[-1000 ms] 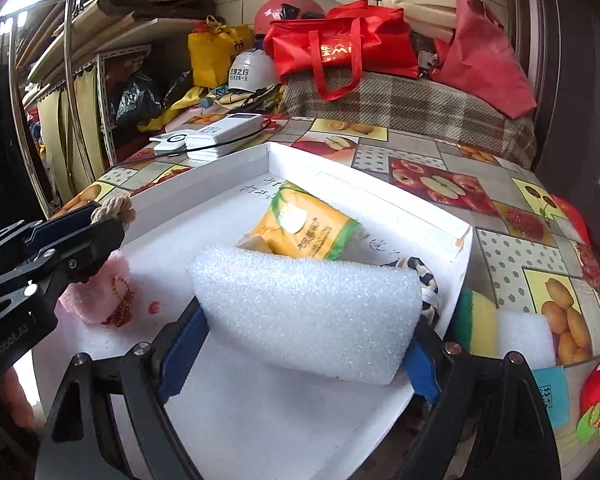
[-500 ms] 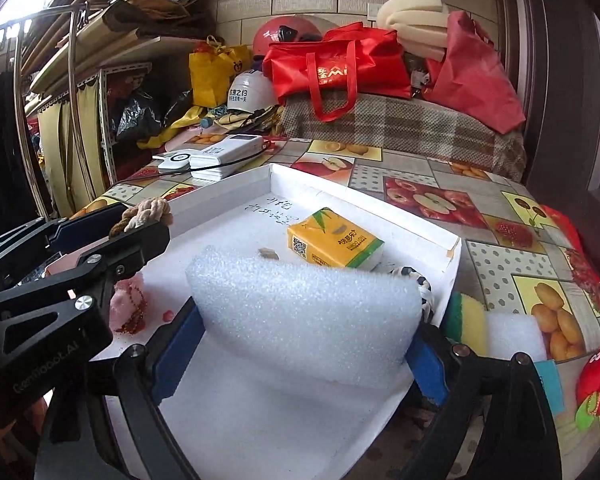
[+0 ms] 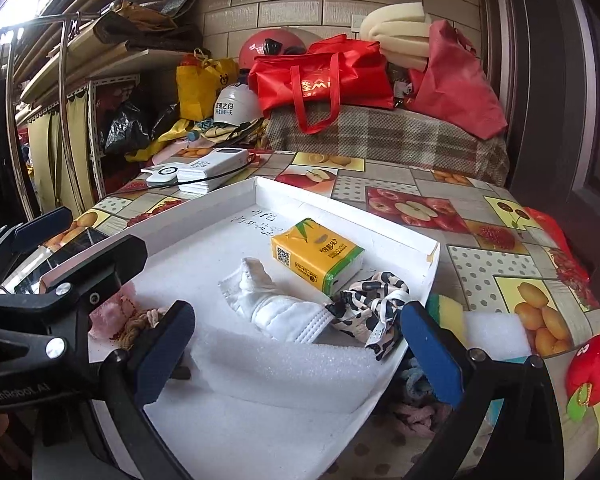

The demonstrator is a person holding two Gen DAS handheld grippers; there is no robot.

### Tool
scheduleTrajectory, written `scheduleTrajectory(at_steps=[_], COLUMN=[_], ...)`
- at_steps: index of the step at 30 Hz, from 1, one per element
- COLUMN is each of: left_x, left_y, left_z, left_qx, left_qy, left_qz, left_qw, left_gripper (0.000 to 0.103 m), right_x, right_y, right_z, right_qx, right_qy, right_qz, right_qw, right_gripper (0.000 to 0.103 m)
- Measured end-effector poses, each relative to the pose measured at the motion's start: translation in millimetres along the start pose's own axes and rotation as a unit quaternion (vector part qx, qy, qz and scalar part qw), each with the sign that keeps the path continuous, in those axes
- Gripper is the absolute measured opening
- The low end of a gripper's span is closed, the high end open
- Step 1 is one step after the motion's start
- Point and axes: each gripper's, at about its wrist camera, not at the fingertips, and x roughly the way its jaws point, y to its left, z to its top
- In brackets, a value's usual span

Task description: Organize soft objects

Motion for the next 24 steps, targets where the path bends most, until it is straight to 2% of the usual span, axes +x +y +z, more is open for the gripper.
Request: scheduleTrajectory(at_steps=[15, 24], left_x=[0.2, 0.1], left_y=[1.9, 2.2], left_z=[-0.8, -1.1], left_qx=[-0.001, -0.001], left_qy=[-0.001, -0.001], left_qz=[0.000, 0.000], left_qw=[1.0000, 1.0000], left_gripper=[0.103, 0.103], right_x=[-0.6, 6.3], right_y=[-4.1, 3.7], right_z=[-0.8, -0.3], right_qx=[0.010, 0.001], right_qy=[0.002, 0.018], right_qz=[-0.002, -0.005], right_qw=[1.000, 1.000], right_gripper=[0.103, 0.103])
